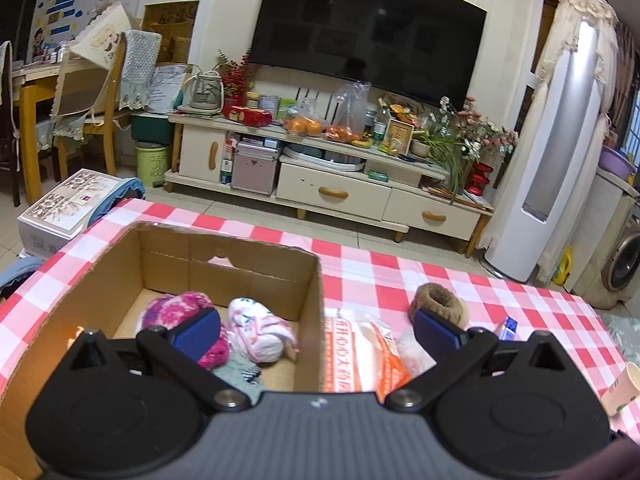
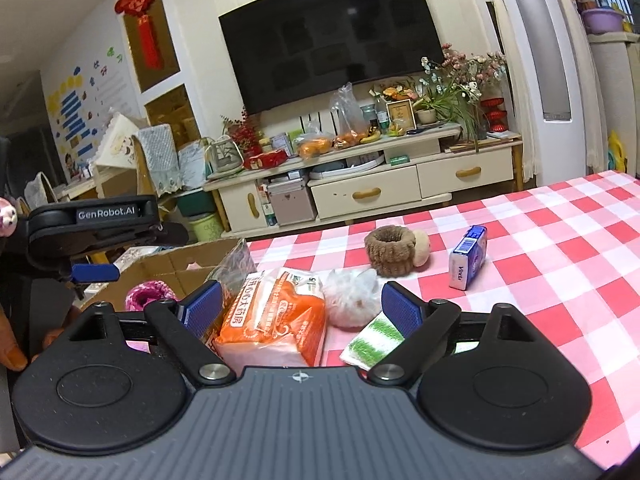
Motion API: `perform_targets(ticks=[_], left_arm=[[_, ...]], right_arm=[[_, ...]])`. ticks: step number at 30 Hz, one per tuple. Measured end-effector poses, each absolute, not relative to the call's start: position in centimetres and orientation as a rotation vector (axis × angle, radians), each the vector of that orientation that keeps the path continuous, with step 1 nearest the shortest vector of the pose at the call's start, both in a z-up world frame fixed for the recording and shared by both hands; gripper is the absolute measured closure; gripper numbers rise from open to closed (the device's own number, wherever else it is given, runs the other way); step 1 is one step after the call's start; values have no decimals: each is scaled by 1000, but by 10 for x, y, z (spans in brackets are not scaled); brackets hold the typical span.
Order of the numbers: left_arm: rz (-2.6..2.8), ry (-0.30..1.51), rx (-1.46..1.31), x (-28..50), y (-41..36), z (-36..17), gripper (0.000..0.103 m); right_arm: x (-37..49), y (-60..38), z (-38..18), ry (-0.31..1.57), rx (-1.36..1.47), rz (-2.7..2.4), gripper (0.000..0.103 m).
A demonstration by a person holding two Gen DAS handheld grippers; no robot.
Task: Organize soft objects
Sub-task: 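Move both tools back toward the remaining items on the table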
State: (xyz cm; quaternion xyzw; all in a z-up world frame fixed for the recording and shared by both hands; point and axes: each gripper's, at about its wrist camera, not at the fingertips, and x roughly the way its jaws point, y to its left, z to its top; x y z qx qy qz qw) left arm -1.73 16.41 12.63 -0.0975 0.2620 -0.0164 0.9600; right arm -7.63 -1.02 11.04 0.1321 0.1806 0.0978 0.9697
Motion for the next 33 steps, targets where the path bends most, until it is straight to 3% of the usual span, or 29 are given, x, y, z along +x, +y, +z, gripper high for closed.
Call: perform_targets(ticks=[33], left_arm=[[-144,574,-43,-28,98,111,1]], right_arm=[[-91,-81,89,389,272,2,0]])
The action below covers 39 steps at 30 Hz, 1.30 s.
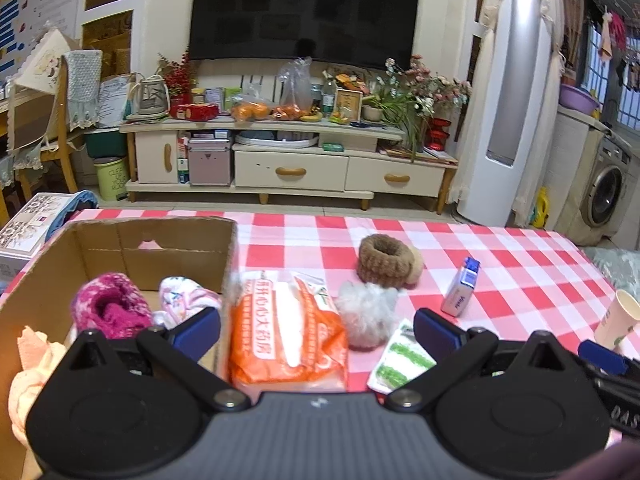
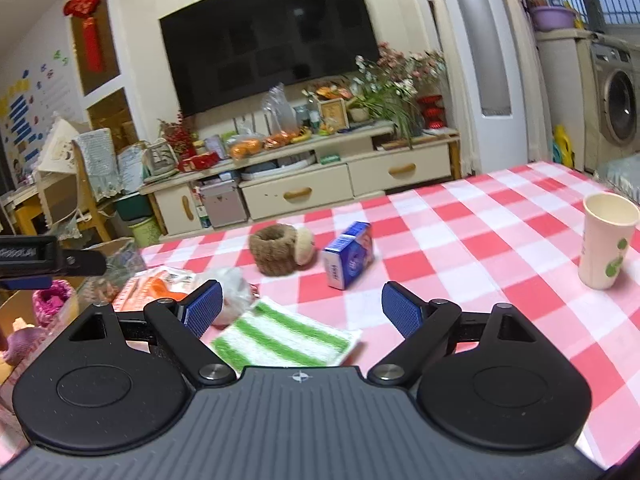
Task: Organize soft objects
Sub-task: 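Move both tools back toward the remaining items on the table, then grasp the green-striped sponge cloth with the left tool while the right tool lifts its edge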
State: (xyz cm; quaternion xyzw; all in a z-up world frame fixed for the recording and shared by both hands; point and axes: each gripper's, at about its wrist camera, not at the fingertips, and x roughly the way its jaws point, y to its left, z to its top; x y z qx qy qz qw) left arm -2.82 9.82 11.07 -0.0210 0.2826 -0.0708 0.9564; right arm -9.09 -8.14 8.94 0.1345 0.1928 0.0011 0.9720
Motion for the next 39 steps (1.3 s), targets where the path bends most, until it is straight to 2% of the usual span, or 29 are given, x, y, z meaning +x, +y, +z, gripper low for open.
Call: perform_targets(ticks=[12,26,31,39], left_arm=[[-148,607,13,-31,68,95,1],[-74,607,-51,-19,62,93,1],[-82,596,-52,-17,55,94,1],[-164,685,-35,-18,22,72,1]], right_arm=[[-65,-95,65,498,300,65,0],[-35,-53,55,540,-27,241,0],[-20,-96,58,556,139,176,0],[16,-148,50,566,411,107,0]])
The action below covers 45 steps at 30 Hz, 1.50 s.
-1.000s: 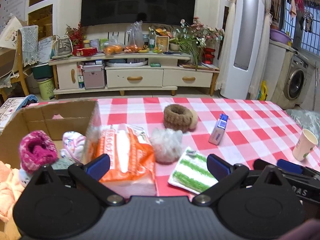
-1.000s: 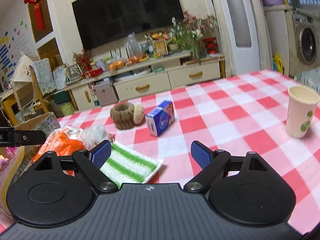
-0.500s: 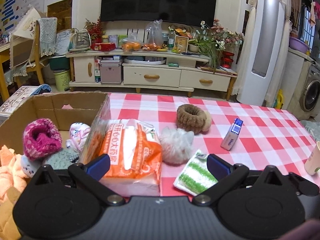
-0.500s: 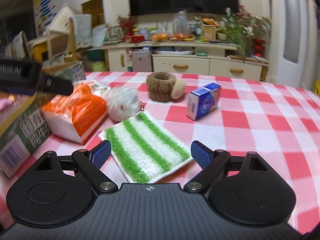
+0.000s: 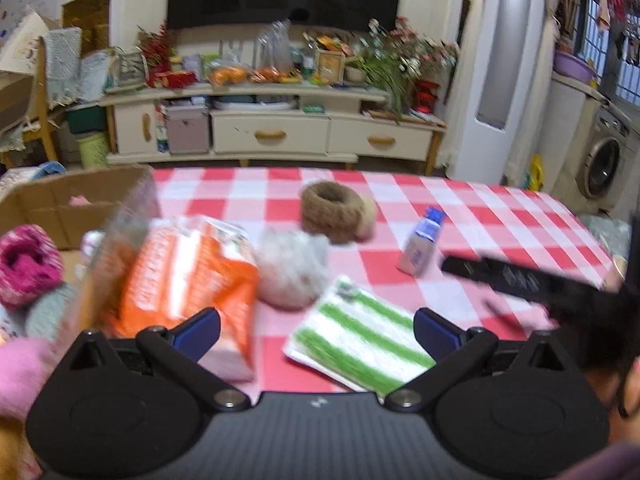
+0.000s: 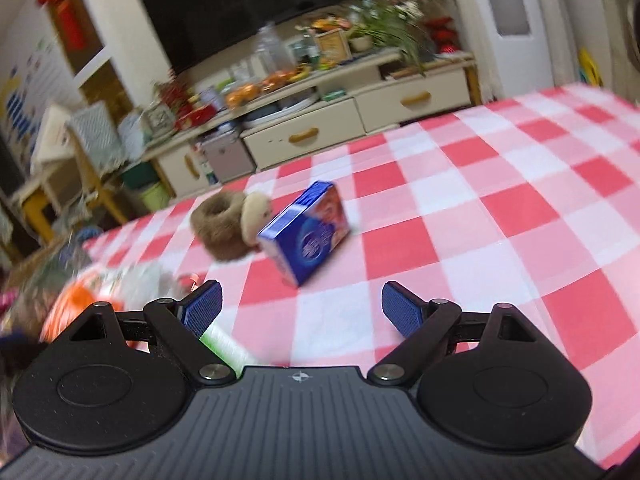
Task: Organize soft objects
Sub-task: 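Grasp the green-striped sponge cloth with the left tool while the right tool lifts its edge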
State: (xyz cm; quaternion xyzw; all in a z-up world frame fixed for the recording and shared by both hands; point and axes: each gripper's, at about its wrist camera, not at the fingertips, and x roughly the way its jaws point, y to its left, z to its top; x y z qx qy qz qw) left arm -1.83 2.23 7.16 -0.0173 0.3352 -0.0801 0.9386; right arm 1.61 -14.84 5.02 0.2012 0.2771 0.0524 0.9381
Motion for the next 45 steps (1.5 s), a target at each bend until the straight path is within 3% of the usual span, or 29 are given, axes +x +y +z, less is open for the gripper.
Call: perform_targets(ticks=[7,13,24,32,38,45], left_arm=[[-234,782,-64,-19,2,50,1],[-268,814,-42,-19,-8,40,1],[-302,819,-4,-18,-14,31,1],[-305,800,105,-26,-23,28,1],[-219,711,269,-32,-27,33,2],[-184,675,371,-26,-27,31,27]], right_arm=[[37,-144,52,578,381,188,0],[47,-151,39,734,564,467,0],[43,-151,18,902,800,579,0],[42,-151,16,931,1041,754,0],[41,-137,28,930,1056,832,0],[43,-132,35,916,1054,859,0]])
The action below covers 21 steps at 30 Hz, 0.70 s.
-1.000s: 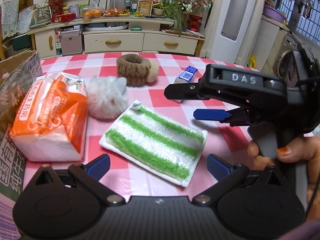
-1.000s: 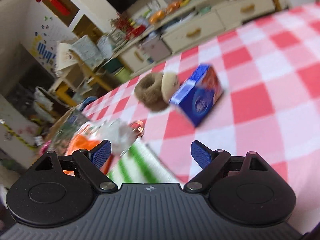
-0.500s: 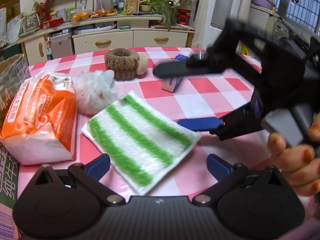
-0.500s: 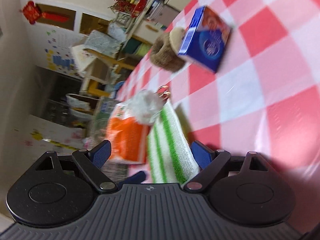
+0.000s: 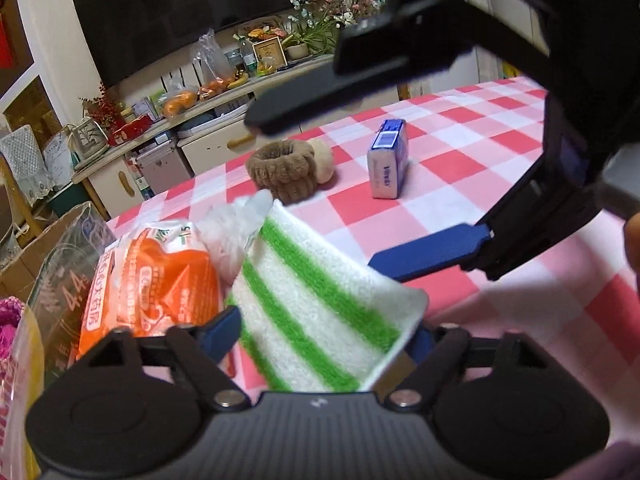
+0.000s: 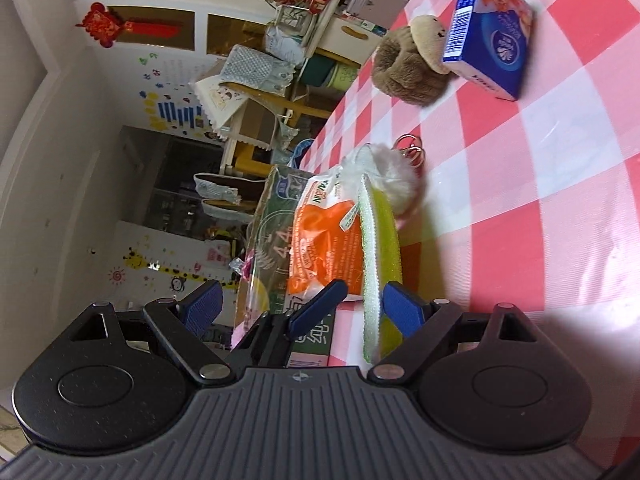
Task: Organize soft objects
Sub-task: 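Grasp the green-striped sponge cloth with the left tool while the right tool lifts its edge, then grasp the blue Vinda tissue box with the right tool while the left holds the cloth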
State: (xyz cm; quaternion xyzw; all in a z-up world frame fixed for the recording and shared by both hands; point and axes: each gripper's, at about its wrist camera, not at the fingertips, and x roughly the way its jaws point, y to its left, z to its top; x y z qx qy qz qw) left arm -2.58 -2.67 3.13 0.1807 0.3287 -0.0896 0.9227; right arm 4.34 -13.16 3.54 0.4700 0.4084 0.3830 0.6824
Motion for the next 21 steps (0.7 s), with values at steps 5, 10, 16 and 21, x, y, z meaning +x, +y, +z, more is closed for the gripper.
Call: perform_targets(ticks=[5,10,16,21], left_arm=[[-181,666,389,-21,-26,28,50],[-174,653,360,-22,-21,35,63],[-167,638,278,-25,-10,48,73],[-179,630,134,-26,5,62,77]], right_arm=[[44,-135,36,902,1031,829,0],[41,-148,41,843,964,751,0],[37,-160,52,694,801,441,0],[47,-148,53,630,613,187,0]])
